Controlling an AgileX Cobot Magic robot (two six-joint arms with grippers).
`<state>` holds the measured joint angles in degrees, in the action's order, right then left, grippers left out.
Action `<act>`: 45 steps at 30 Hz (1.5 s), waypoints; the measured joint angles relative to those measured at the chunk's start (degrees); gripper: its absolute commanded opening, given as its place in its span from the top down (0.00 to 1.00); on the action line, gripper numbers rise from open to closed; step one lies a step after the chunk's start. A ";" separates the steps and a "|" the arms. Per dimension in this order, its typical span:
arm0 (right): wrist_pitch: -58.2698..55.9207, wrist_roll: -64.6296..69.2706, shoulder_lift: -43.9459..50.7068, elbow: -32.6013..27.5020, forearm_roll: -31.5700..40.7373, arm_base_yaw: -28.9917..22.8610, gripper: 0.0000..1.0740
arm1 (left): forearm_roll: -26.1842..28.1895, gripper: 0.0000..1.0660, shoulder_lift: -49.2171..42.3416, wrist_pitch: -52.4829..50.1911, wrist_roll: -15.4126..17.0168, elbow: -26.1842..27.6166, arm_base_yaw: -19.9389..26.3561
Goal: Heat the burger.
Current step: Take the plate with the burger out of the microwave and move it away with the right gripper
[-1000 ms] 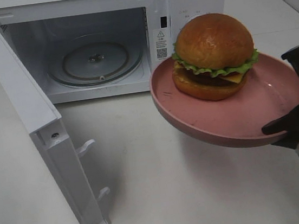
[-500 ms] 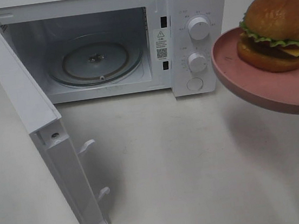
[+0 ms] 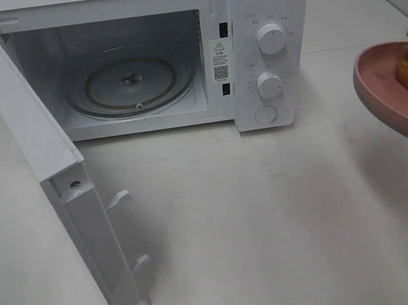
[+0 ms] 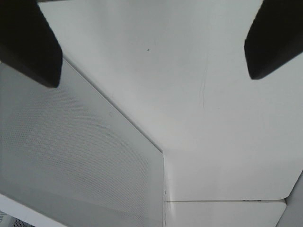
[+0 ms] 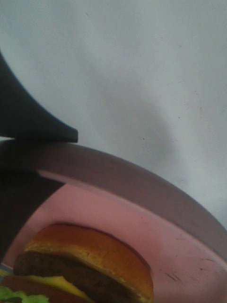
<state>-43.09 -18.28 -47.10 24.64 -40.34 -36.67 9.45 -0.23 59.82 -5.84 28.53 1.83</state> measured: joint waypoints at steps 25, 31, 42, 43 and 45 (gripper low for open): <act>-9.74 47.44 -26.59 0.80 -11.06 0.00 0.95 | 0.00 0.05 0.00 0.00 0.00 0.00 0.00; -8.48 59.70 -33.63 0.86 -13.92 0.00 0.94 | 0.00 0.05 0.00 0.00 0.00 0.00 0.00; -6.65 79.07 -47.21 3.61 -19.19 0.06 0.93 | 0.00 0.05 0.00 0.00 0.00 0.00 0.00; -6.59 80.27 -48.59 4.01 -19.88 0.11 0.93 | 0.00 0.05 0.00 0.00 0.00 0.00 0.00; -6.30 82.28 -51.34 4.98 -20.68 0.74 0.93 | 0.00 0.05 0.00 0.00 0.00 0.00 0.00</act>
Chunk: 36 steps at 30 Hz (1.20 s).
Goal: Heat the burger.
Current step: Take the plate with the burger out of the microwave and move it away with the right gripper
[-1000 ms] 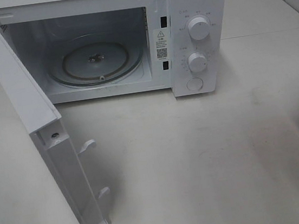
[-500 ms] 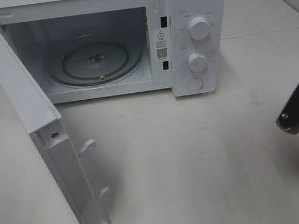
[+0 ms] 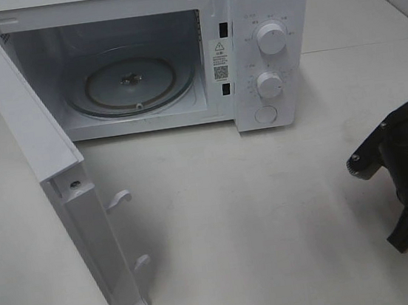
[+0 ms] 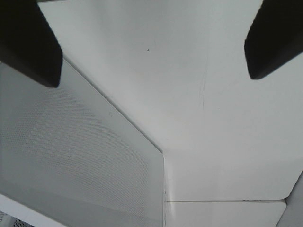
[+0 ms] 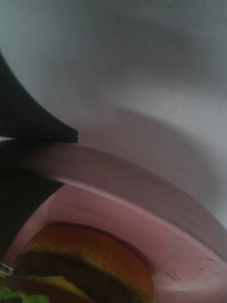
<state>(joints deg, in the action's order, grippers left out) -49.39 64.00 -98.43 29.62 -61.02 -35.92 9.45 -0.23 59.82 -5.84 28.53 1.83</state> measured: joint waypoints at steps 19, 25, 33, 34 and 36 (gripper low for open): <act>0.63 7.51 -15.58 7.05 -6.82 3.95 0.82 | 0.00 0.05 0.00 0.00 0.00 0.00 0.00; 0.06 7.51 -15.64 7.05 -7.05 3.95 0.60 | 0.00 0.05 0.00 0.00 0.00 0.00 0.00; 1.72 2.18 -9.45 7.10 -1.60 3.95 0.46 | 0.00 0.05 0.00 0.00 0.00 0.00 0.00; 2.98 -0.40 -5.90 7.05 0.34 3.95 0.46 | 0.00 0.05 0.00 0.00 0.00 0.00 0.00; 3.50 -1.66 -4.13 7.05 1.26 3.95 0.46 | 0.00 0.05 0.00 0.00 0.00 0.00 0.00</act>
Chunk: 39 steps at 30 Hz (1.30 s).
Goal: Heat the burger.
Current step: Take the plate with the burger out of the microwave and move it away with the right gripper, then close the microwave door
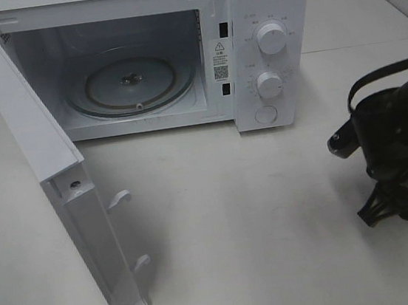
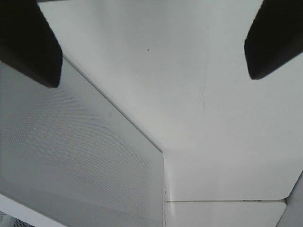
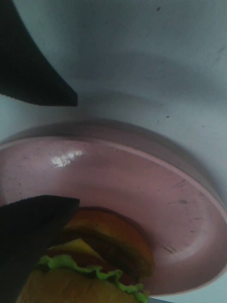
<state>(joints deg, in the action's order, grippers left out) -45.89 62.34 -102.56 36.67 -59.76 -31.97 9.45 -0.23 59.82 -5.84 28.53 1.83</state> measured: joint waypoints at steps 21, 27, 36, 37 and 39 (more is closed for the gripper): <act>2.29 -41.60 39.25 0.00 33.92 0.00 0.22 | 0.00 0.05 0.00 0.00 0.00 0.00 0.00; -3.55 -49.33 45.95 0.00 43.83 0.00 0.23 | 0.00 0.05 0.00 0.00 0.00 0.00 0.00; -10.94 -55.46 58.56 0.00 52.08 0.00 0.23 | 0.00 0.05 0.00 0.00 0.00 0.00 0.00; -10.94 -55.46 58.56 0.00 52.08 0.00 0.23 | 0.00 0.05 0.00 0.00 0.00 0.00 0.00; -12.83 -55.69 63.37 0.00 52.20 0.00 0.24 | 0.00 0.05 0.00 0.00 0.00 0.00 0.00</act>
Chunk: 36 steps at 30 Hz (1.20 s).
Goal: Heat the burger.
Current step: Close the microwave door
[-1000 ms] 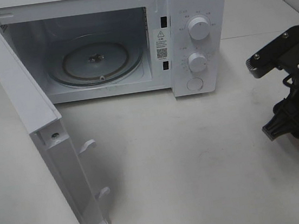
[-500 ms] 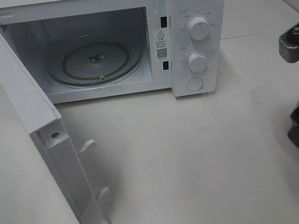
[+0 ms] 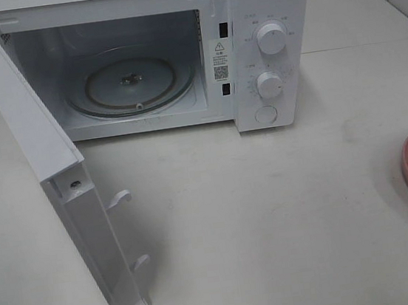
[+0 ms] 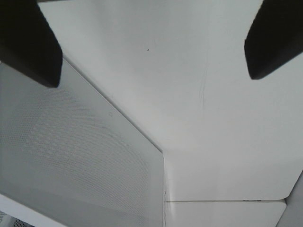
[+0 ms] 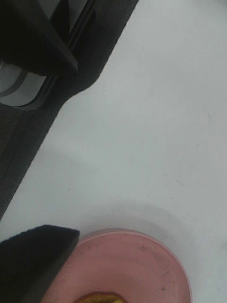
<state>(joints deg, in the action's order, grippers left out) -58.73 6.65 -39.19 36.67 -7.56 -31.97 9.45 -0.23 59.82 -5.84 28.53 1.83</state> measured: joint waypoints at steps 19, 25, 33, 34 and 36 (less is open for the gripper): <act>-1.26 -0.69 26.24 -7.45 0.74 14.04 0.30 | 0.00 0.05 0.00 0.00 0.00 0.00 0.00; -1.26 -1.55 32.31 -7.68 2.35 20.45 0.30 | 0.00 0.05 0.00 0.00 0.00 0.00 0.00; -1.32 -2.86 38.96 -7.68 4.01 24.41 0.30 | 0.00 0.05 0.00 0.00 0.00 0.00 0.00; -1.32 -2.86 38.96 -7.68 4.01 24.41 0.30 | 0.00 0.05 0.00 0.00 0.00 0.00 0.00; -1.32 -3.44 39.42 -7.68 4.30 24.41 0.30 | 0.00 0.05 0.00 0.00 0.00 0.00 0.00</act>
<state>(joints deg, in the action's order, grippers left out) -60.05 3.21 0.23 28.99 -3.27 -7.56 9.45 -0.23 59.82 -5.84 28.53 1.83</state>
